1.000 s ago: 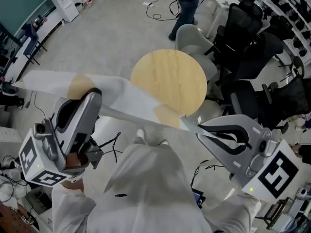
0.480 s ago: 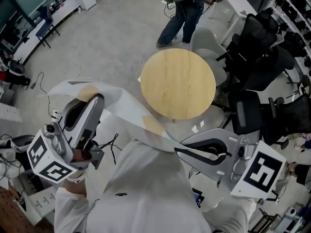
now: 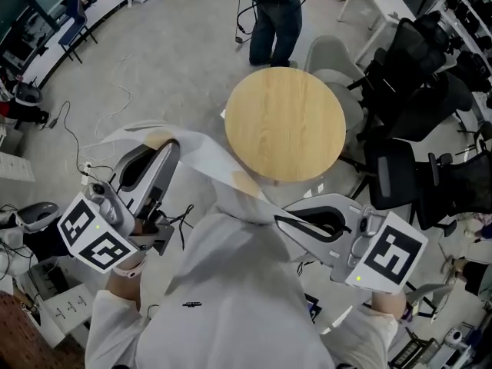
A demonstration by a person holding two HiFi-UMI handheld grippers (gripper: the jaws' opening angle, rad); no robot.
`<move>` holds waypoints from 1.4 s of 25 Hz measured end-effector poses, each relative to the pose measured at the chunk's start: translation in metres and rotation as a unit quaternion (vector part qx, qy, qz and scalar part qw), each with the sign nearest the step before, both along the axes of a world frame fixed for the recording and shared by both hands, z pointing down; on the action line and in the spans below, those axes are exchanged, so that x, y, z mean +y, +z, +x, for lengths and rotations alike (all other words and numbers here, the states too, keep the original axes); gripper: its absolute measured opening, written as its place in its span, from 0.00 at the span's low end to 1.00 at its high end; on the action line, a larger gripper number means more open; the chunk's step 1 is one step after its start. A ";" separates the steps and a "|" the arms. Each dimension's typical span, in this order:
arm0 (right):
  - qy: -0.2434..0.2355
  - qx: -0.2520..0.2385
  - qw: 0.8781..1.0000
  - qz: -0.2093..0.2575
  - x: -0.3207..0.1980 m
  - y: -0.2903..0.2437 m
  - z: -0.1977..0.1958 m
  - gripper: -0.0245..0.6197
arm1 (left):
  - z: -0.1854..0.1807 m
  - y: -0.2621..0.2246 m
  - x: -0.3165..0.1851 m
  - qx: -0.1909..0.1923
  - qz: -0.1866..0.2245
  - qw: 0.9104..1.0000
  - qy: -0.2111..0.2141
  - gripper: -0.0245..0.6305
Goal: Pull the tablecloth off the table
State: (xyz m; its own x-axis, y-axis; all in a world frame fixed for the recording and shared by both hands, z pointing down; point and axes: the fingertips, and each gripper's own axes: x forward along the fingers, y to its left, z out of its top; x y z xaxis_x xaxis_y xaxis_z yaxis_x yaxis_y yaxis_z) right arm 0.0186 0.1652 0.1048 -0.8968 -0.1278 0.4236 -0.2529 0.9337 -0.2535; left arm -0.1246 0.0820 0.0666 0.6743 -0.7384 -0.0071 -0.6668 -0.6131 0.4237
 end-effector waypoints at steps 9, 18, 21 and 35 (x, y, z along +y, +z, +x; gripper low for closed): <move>0.026 0.005 1.000 -0.010 -0.013 0.023 -0.002 0.05 | 0.002 0.027 -0.018 -0.045 -0.013 0.999 -0.007 0.05; 0.035 -0.007 0.999 -0.014 -0.040 0.058 0.008 0.05 | 0.015 0.064 -0.047 -0.076 -0.036 0.996 -0.012 0.05; 0.044 -0.001 0.999 -0.017 -0.047 0.076 0.010 0.05 | 0.018 0.079 -0.055 -0.081 -0.044 0.996 -0.013 0.05; 0.088 0.025 0.995 -0.047 -0.068 0.154 0.013 0.06 | 0.023 0.151 -0.084 -0.106 -0.095 0.990 -0.012 0.05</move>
State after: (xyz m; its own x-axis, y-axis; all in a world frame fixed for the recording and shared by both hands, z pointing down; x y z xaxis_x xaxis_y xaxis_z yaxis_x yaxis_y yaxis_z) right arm 0.0320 0.0972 0.2593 -0.8418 -0.2388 0.4841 -0.4246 0.8467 -0.3206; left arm -0.1016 -0.0020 0.2179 0.6282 -0.7287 0.2728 -0.7664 -0.5189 0.3787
